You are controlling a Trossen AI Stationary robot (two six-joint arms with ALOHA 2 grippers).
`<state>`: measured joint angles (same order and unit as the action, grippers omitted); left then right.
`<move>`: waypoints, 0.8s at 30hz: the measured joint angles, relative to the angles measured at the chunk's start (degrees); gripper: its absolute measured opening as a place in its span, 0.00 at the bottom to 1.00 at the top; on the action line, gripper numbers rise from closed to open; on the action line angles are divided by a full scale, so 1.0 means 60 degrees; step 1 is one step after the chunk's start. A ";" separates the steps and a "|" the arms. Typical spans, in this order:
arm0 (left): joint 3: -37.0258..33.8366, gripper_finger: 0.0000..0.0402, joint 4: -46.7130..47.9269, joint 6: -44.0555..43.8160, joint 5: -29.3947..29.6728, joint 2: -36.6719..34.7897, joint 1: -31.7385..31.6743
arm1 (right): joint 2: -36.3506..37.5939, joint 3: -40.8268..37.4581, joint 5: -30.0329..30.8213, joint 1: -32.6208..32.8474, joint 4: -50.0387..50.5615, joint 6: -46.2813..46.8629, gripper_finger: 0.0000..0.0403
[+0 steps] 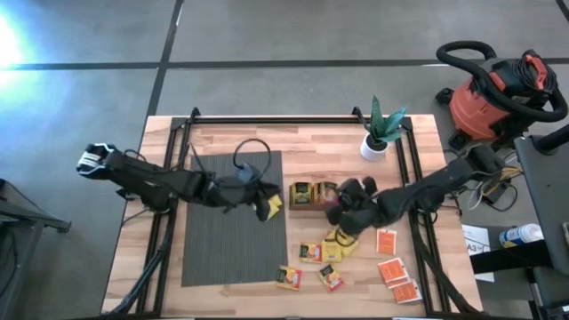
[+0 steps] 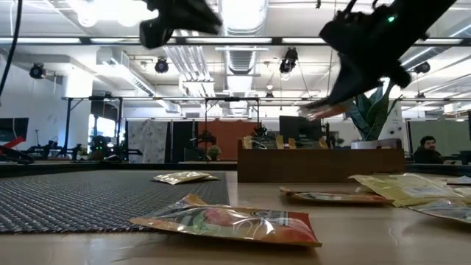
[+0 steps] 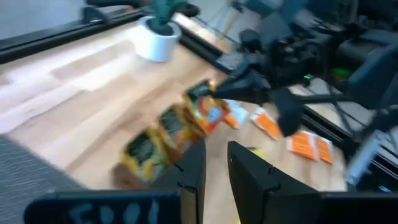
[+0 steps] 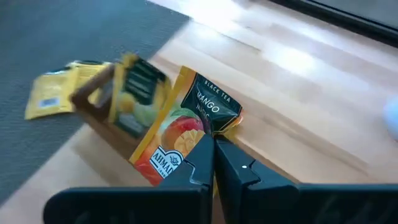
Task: Pick & Place Tea
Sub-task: Put the orange tea bag into the left section of the wooden organizer
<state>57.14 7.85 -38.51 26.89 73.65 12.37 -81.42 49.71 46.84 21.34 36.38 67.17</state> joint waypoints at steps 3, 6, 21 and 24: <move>-0.0546 0.15 -0.0191 -0.0132 0.0028 -0.0408 -0.0357 | 0.0554 -0.1110 -0.0871 -0.0711 -0.2541 -0.1665 0.02; -0.0987 0.15 -0.0257 -0.0278 -0.0112 -0.0693 -0.0580 | 0.0826 -0.1969 -0.1346 -0.1268 -0.3997 -0.2196 0.02; -0.1620 0.15 -0.0551 0.0258 -0.0446 -0.0872 -0.1015 | 0.0522 -0.2524 -0.2673 -0.2144 -0.5020 -0.3125 0.02; -0.1620 0.15 -0.0629 0.0417 -0.0477 -0.0875 -0.1118 | 0.0076 -0.2531 -0.2788 -0.2189 -0.5468 -0.3205 0.02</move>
<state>47.42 4.08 -36.01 24.03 68.40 5.66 -80.96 34.53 30.11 8.21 3.57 47.94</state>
